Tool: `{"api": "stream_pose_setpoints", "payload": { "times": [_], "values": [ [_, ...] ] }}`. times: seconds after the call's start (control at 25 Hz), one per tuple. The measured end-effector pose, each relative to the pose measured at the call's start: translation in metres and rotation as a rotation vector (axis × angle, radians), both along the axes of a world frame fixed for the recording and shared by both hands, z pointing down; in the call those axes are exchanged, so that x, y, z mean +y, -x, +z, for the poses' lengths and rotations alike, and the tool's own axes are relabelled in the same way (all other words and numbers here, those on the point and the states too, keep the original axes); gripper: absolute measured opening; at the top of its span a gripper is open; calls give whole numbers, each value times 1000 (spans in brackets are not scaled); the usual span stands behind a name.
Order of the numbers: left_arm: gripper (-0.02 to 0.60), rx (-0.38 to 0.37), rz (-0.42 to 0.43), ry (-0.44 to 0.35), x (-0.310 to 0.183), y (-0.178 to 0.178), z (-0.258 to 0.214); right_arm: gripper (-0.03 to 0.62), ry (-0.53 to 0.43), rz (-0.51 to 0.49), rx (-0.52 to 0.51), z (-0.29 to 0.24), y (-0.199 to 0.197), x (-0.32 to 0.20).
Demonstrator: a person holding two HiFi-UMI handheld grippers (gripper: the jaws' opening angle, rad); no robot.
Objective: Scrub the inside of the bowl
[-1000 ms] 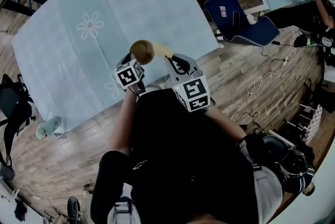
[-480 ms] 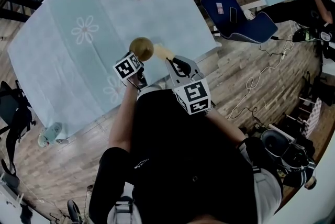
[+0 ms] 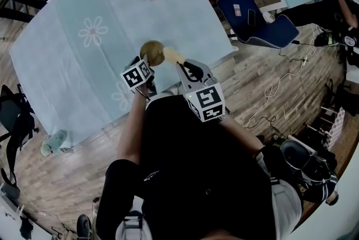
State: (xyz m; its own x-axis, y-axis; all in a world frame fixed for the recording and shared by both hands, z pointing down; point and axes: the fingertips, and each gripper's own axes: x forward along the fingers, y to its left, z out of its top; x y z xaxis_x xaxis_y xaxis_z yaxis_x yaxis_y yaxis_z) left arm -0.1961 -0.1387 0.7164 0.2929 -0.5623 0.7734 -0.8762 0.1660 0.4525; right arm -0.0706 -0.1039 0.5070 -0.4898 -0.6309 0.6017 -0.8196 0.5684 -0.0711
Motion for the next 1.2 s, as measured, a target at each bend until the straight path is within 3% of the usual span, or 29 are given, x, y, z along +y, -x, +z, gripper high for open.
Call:
{"api": "stream_pose_setpoints", "payload": {
  "times": [0.2, 0.32, 0.6, 0.8, 1.0, 1.2],
  "values": [
    [148, -50, -45, -84, 8, 17, -29, 43, -9, -3, -19, -4, 1, 1],
    [46, -71, -76, -171, 15, 23, -58, 43, -19, 4, -38, -6, 1, 0],
    [14, -170, 62, -395, 17, 18, -128, 43, -55, 3, -85, -17, 2, 2],
    [14, -162, 176, -610, 17, -7, -199, 43, -81, -7, -131, -26, 5, 3],
    [14, -148, 225, -786, 29, -36, -271, 43, -186, -7, -215, -58, 7, 2],
    [14, -172, 245, -907, 40, -47, -315, 43, -274, 24, -329, -100, 6, 2]
  ]
}}
